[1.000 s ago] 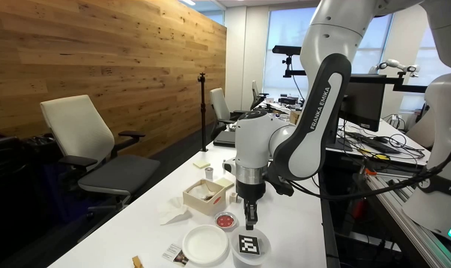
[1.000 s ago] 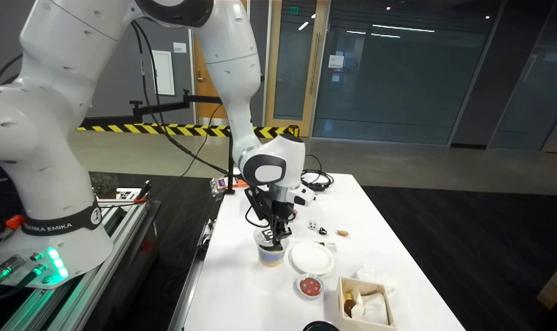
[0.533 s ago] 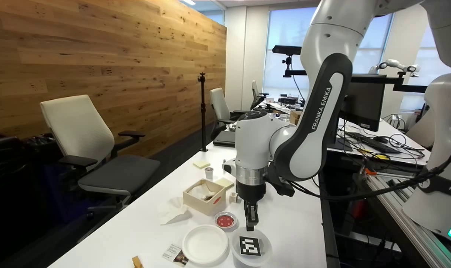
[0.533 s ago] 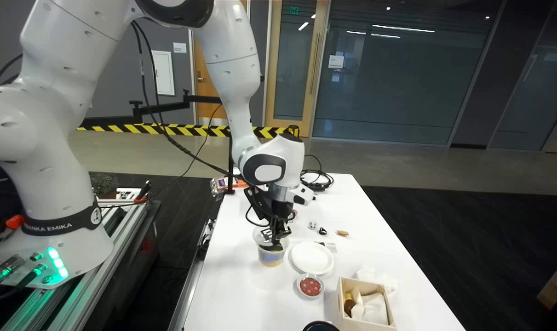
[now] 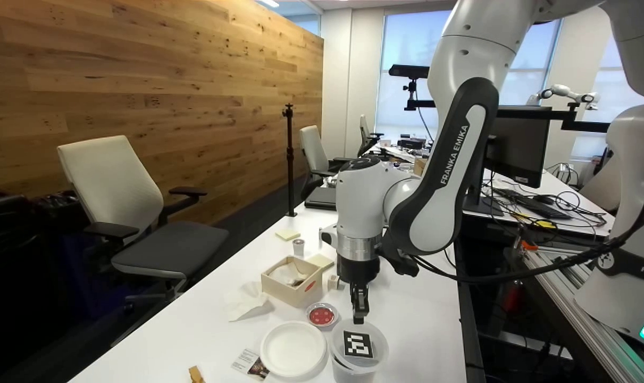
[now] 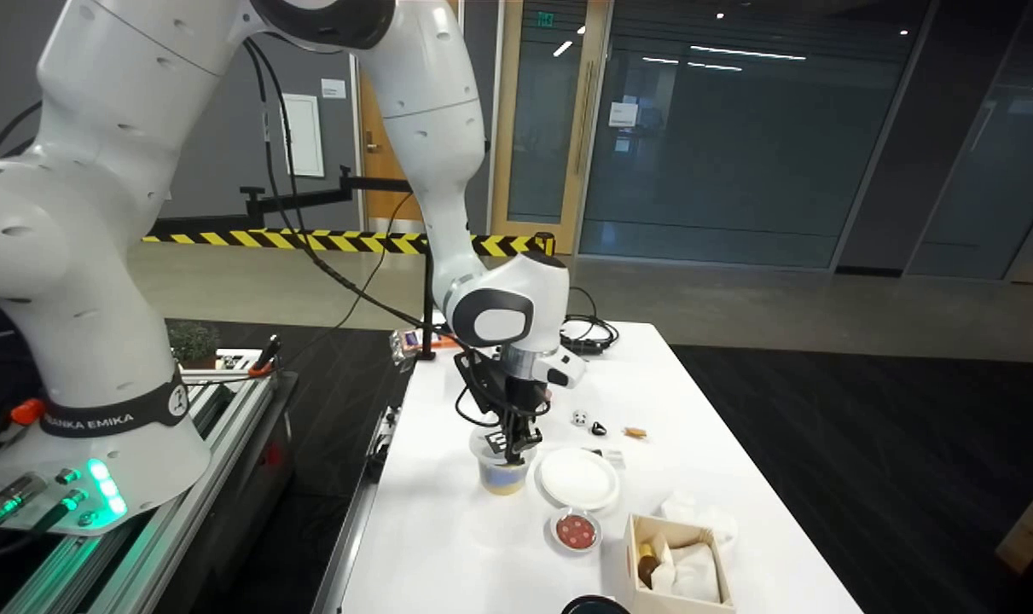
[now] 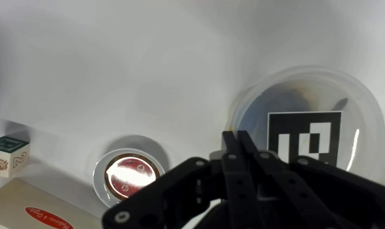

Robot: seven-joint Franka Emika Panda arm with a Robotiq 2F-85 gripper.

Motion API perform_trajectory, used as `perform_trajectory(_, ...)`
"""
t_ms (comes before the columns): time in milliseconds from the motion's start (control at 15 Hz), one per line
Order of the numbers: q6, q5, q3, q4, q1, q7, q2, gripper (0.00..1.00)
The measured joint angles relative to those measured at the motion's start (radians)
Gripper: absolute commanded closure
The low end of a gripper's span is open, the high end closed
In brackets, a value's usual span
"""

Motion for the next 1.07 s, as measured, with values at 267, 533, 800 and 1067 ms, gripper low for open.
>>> perform_trajectory(267,-0.016,0.000,0.001,0.000,0.000,0.000,0.000,0.99)
perform_trajectory(533,-0.036,0.000,0.005,0.006,0.000,-0.004,0.001,0.99)
perform_trajectory(800,-0.042,0.000,0.010,0.018,0.000,-0.006,0.001,0.99)
perform_trajectory(1067,-0.045,0.000,0.010,0.027,0.000,-0.007,0.001,0.99)
